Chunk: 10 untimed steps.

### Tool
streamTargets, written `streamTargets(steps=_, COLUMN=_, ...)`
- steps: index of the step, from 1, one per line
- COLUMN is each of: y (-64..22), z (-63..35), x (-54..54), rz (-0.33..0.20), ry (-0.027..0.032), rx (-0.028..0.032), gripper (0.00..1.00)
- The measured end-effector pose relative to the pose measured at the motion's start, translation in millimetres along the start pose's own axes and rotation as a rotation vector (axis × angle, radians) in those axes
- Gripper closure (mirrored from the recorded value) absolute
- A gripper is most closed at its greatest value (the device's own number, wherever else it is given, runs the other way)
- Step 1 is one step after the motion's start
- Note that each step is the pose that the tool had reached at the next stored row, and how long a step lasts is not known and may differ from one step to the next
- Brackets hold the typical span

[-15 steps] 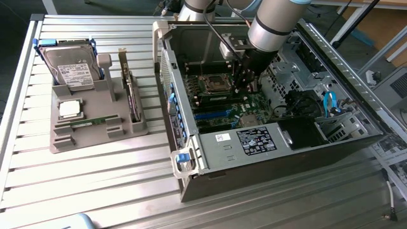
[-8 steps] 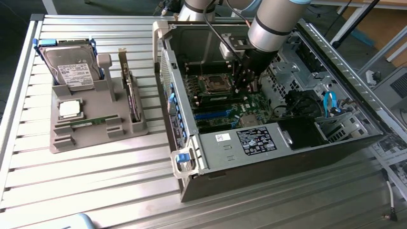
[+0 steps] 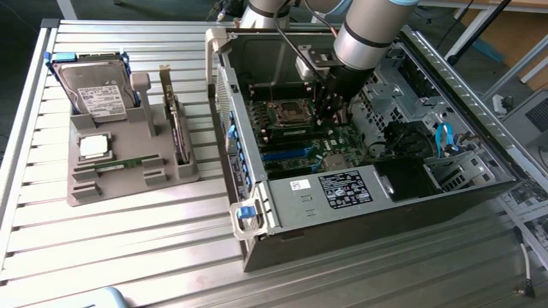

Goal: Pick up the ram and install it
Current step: 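Insert the ram into the slot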

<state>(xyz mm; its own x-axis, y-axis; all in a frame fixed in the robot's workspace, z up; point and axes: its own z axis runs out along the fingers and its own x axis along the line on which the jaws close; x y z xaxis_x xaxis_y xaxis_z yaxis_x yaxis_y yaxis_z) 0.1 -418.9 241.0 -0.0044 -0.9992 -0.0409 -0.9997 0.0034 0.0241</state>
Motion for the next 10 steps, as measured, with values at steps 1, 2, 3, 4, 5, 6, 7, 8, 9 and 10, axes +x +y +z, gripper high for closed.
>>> streamTargets(steps=1, y=0.0, z=0.0, x=0.0, rz=-0.002, ry=0.0, rx=-0.0001, gripper=0.88)
streamTargets(steps=2, y=0.0, z=0.0, x=0.0, rz=-0.003, ry=0.0001, rx=-0.0002, gripper=0.88)
streamTargets(steps=3, y=0.0, z=0.0, x=0.0, rz=-0.005, ry=0.0001, rx=-0.0002, gripper=0.88)
streamTargets(steps=4, y=0.0, z=0.0, x=0.0, rz=-0.005, ry=0.0002, rx=-0.0003, gripper=0.88)
streamTargets(steps=5, y=0.0, z=0.0, x=0.0, rz=-0.005, ry=0.0001, rx=-0.0003, gripper=0.88)
streamTargets(steps=6, y=0.0, z=0.0, x=0.0, rz=-0.005, ry=0.0001, rx=-0.0003, gripper=0.88)
streamTargets(steps=7, y=0.1, z=0.0, x=0.0, rz=-0.005, ry=0.0001, rx=-0.0003, gripper=0.88)
streamTargets(steps=8, y=0.1, z=0.0, x=0.0, rz=-0.005, ry=0.0001, rx=-0.0003, gripper=0.88)
streamTargets(steps=9, y=0.3, z=0.0, x=0.0, rz=-0.005, ry=0.0001, rx=-0.0003, gripper=0.88)
streamTargets(steps=10, y=0.5, z=0.0, x=0.0, rz=-0.005, ry=0.0001, rx=-0.0003, gripper=0.88)
